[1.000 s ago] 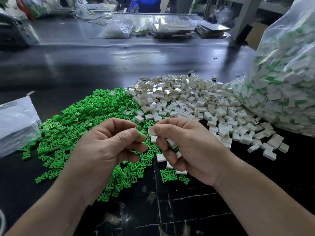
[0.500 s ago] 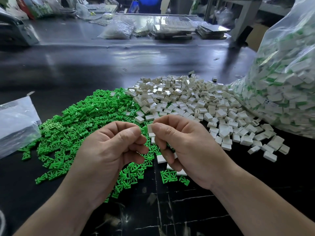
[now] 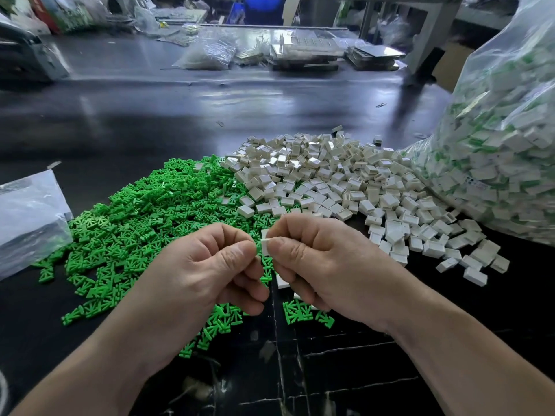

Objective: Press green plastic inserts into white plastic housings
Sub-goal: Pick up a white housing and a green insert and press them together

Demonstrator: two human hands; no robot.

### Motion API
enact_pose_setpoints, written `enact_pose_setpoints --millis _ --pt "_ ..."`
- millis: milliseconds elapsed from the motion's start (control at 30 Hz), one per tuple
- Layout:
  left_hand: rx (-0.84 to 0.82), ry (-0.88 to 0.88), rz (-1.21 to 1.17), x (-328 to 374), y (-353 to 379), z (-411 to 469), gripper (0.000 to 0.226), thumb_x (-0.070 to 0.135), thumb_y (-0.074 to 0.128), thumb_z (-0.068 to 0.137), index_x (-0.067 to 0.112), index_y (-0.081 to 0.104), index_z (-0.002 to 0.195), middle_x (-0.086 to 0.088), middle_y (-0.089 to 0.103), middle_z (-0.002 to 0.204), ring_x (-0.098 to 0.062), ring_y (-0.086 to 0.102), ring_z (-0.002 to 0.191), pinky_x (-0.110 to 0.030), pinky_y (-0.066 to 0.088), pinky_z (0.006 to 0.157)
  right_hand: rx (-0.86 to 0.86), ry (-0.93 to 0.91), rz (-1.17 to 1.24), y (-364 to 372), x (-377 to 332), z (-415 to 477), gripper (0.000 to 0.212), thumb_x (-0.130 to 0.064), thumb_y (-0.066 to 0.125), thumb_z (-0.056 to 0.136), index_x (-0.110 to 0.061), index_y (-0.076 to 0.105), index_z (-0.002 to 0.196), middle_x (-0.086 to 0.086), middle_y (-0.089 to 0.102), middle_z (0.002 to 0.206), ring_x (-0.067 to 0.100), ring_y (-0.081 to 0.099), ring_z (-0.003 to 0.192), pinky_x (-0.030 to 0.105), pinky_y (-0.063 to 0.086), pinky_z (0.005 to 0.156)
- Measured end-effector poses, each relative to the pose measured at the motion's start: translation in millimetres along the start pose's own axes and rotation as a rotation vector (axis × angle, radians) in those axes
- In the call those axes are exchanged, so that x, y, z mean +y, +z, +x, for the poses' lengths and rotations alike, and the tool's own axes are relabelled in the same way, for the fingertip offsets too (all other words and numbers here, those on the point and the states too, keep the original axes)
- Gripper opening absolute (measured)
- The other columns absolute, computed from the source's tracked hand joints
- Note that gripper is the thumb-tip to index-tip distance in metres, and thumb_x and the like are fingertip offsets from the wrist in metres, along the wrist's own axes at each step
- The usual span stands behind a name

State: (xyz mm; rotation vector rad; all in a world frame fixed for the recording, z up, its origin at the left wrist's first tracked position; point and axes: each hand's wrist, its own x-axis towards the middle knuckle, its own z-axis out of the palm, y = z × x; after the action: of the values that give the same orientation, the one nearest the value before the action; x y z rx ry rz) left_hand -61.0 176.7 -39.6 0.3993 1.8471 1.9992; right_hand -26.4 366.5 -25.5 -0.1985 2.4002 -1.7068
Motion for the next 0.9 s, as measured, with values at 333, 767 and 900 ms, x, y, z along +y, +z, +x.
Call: enact_pose_setpoints --millis 333,767,900 --pt "-0.074 -0.084 -0.021 0 0 1 0.016 0.03 0.064 0.079 0.015 0.068 0.074 -0.008 0.061 0.067 -0.026 0.063 0.058 -0.033 0.053 0.051 -0.077 0.069 -0.083 -5 -11 -4 0.025 -0.03 0.054 0.103 -0.02 0.059 0.081 -0.012 0.054 0.057 0.004 0.044 0.044 0.019 0.037 0.042" --pt "0.071 0.101 -0.105 -5 -7 7 0.067 0.073 0.058 0.077 0.009 0.071 0.095 -0.018 0.067 0.09 -0.033 0.066 0.085 -0.045 0.052 0.074 -0.062 0.027 0.244 17 -9 -5 0.023 -0.031 0.057 0.101 -0.024 0.063 0.079 -0.003 0.058 0.067 0.01 0.048 0.047 0.021 0.036 0.039" --pt "-0.042 0.038 -0.27 -13 15 1 0.079 0.074 0.039 0.087 0.002 0.07 0.101 -0.027 0.068 0.108 -0.047 0.066 0.098 -0.072 0.045 0.082 -0.089 -0.009 0.068 41 -14 -8 0.028 -0.03 0.057 0.1 -0.037 0.061 0.073 -0.016 0.06 0.062 -0.002 0.055 0.049 0.013 0.041 0.046"
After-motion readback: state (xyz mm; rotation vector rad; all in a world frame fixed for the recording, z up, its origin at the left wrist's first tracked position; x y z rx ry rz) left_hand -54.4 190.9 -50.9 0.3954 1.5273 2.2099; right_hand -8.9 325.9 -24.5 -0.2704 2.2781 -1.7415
